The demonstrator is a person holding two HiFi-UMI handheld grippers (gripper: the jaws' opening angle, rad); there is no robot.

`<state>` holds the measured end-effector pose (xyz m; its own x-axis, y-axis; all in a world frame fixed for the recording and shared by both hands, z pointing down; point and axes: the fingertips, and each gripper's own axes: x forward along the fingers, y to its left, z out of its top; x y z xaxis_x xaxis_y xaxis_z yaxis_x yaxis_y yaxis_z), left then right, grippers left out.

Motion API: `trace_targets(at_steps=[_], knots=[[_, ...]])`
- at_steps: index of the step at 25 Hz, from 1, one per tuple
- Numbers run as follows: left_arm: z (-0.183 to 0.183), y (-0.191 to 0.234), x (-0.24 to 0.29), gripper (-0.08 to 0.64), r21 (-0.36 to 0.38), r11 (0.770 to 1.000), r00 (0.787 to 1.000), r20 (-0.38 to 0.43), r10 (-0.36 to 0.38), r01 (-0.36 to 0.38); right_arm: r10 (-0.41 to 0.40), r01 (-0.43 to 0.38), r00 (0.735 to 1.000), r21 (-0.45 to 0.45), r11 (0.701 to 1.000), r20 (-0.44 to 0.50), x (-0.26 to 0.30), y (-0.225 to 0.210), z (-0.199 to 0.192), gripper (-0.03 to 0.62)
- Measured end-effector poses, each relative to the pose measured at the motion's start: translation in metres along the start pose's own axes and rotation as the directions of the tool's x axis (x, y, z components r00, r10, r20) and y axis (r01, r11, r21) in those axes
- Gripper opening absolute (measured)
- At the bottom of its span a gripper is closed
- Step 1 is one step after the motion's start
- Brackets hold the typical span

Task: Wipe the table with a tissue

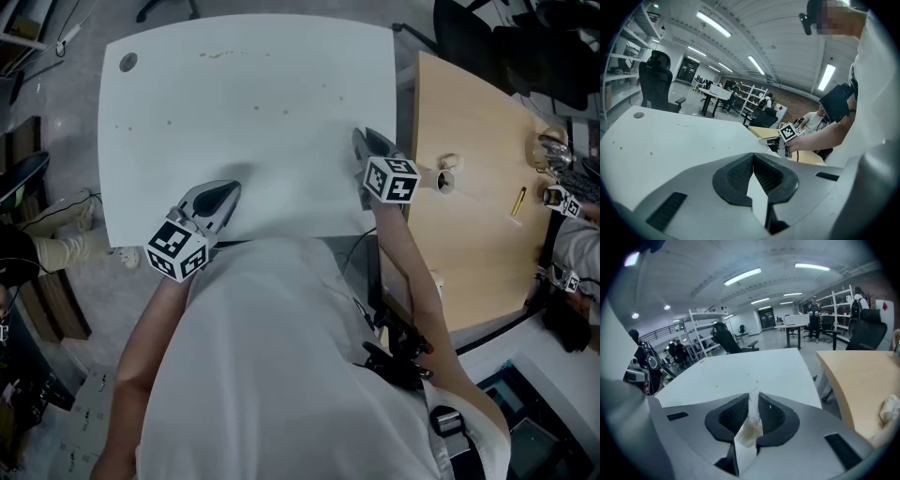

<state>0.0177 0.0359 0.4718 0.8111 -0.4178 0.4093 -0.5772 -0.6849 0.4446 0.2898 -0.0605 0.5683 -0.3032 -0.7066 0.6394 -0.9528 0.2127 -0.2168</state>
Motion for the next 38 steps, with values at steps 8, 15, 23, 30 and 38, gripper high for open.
trace_targets(at_steps=[8, 15, 23, 30, 38], knots=[[-0.005, -0.003, 0.0, 0.006, -0.014, 1.0, 1.0, -0.006, 0.02, -0.021, 0.021, -0.031, 0.997, -0.145, 0.989, -0.074, 0.017, 0.041, -0.037, 0.064], [-0.002, -0.015, 0.012, 0.006, -0.004, 1.0, 1.0, -0.007, 0.013, -0.013, 0.266, -0.291, 0.956, -0.286, 0.913, -0.124, 0.021, 0.117, -0.044, 0.065], [-0.005, -0.016, 0.001, 0.006, -0.01, 0.998, 0.998, 0.004, 0.055, -0.055, 0.03, -0.035, 0.997, 0.063, 0.997, 0.071, 0.016, -0.034, 0.025, 0.066], [-0.012, -0.011, -0.012, 0.006, -0.036, 0.994, 0.995, 0.016, 0.102, -0.102, -0.014, 0.015, 1.0, -0.086, 0.996, 0.012, 0.047, -0.052, 0.036, 0.066], [-0.014, -0.001, -0.022, 0.006, -0.051, 0.992, 0.993, 0.019, 0.114, -0.113, -0.063, 0.031, 0.993, -0.301, 0.953, -0.097, 0.062, -0.035, 0.02, 0.064]])
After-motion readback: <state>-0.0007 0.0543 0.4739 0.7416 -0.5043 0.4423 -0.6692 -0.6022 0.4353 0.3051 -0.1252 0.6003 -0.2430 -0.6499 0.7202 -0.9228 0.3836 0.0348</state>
